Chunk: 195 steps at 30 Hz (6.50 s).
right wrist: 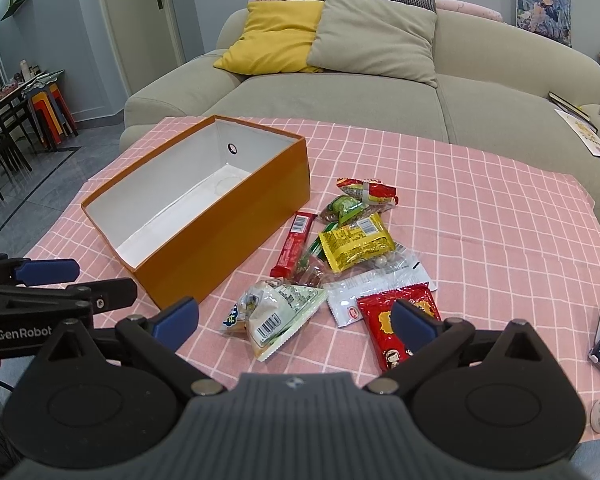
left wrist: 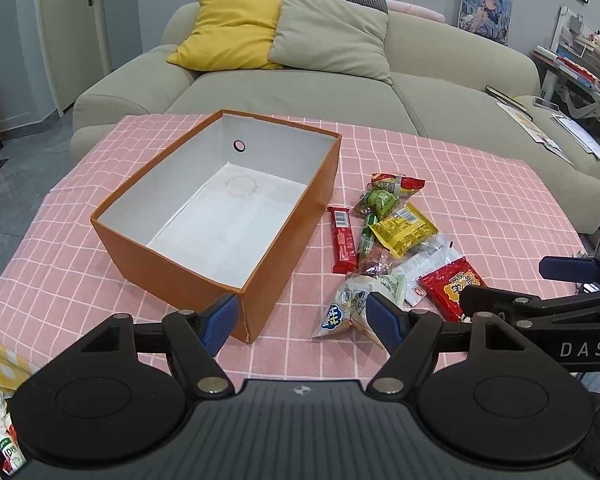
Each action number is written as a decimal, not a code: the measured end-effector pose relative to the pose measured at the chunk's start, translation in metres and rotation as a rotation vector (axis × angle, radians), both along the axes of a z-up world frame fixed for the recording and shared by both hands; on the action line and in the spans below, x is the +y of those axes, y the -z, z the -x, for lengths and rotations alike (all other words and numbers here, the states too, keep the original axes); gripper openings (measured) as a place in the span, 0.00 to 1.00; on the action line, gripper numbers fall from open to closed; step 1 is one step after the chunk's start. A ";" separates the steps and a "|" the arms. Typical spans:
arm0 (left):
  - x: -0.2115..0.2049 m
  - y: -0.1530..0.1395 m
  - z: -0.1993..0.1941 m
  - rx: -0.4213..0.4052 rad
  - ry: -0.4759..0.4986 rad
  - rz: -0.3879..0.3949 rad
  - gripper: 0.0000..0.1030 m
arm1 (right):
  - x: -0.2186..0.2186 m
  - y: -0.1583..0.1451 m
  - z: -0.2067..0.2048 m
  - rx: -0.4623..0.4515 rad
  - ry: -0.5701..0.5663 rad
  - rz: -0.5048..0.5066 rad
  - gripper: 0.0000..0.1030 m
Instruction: Organize snacks
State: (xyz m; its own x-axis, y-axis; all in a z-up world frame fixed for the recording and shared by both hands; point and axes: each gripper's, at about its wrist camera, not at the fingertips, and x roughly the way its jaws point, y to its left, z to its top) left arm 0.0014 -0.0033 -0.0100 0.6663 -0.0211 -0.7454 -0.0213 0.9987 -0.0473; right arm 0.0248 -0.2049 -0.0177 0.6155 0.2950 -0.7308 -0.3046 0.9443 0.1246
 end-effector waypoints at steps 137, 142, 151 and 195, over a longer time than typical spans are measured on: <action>0.070 -0.014 -0.086 0.014 -0.020 -0.028 0.55 | 0.096 0.010 -0.104 -0.062 -0.362 0.085 0.67; 0.089 -0.007 -0.106 0.054 -0.028 -0.083 0.55 | 0.131 0.010 -0.131 -0.058 -0.421 0.096 0.67; 0.117 0.018 -0.144 0.194 0.002 -0.204 0.56 | 0.191 0.035 -0.160 -0.059 -0.573 0.269 0.67; 0.127 0.067 -0.169 0.386 0.063 -0.256 0.71 | 0.227 0.077 -0.207 0.147 -0.666 0.313 0.82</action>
State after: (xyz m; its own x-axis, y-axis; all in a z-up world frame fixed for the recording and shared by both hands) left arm 0.1707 0.1234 -0.0767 0.3425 0.1641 -0.9251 0.0727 0.9770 0.2002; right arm 0.2320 0.0220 -0.0950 0.2694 0.3355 -0.9027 -0.8248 0.5642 -0.0365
